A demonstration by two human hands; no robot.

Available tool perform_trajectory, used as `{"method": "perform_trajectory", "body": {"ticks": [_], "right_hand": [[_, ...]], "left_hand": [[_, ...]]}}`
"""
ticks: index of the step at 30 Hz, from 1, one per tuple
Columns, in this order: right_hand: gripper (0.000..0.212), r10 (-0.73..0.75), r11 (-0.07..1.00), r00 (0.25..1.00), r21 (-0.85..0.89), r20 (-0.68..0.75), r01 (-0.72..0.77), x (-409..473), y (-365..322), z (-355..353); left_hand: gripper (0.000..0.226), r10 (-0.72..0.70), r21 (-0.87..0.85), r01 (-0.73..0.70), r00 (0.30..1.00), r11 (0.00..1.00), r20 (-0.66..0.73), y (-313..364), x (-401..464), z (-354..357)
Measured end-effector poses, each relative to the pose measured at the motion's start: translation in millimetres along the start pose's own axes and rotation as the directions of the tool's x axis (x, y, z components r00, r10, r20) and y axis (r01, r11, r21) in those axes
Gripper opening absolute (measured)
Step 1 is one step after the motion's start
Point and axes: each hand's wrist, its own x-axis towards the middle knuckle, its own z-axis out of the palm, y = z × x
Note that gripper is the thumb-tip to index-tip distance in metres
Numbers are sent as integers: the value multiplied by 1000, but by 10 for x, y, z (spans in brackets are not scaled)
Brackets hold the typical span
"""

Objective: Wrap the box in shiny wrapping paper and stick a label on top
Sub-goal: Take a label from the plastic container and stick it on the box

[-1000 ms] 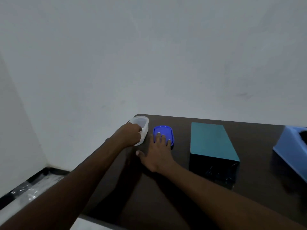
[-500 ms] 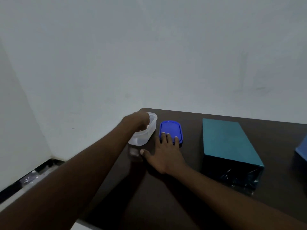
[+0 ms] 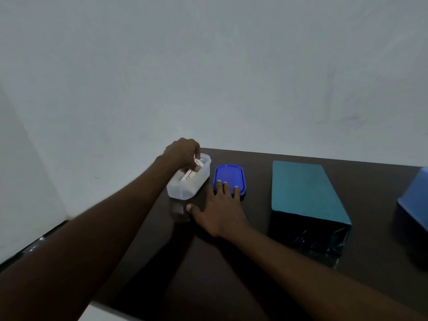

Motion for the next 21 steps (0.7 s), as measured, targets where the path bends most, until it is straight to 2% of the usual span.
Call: {"method": "perform_trajectory", "body": {"ticks": [6,10,16,21], "right_hand": [[91,12,1000,1000,-24,18,-11,-12,-27,-18],[90,25,999,1000,-23,13,-25,-26,-30,-14],[88,39,999,999,-37,31,-38,-44,-68,-55],[72,23,1000,995,24,-98,-20,-108,-130,-101]], "left_hand": [[10,-2,-137,-2,1000,991,-28,-77,-56,-214],[11,14,-87,-26,991,996,-134,-140,-133,-223],[13,78,-202,-114,981,973,-176,-180,-225,-403],[9,86,-233,-146,965,961,-248,-145,-312,-547]]}}
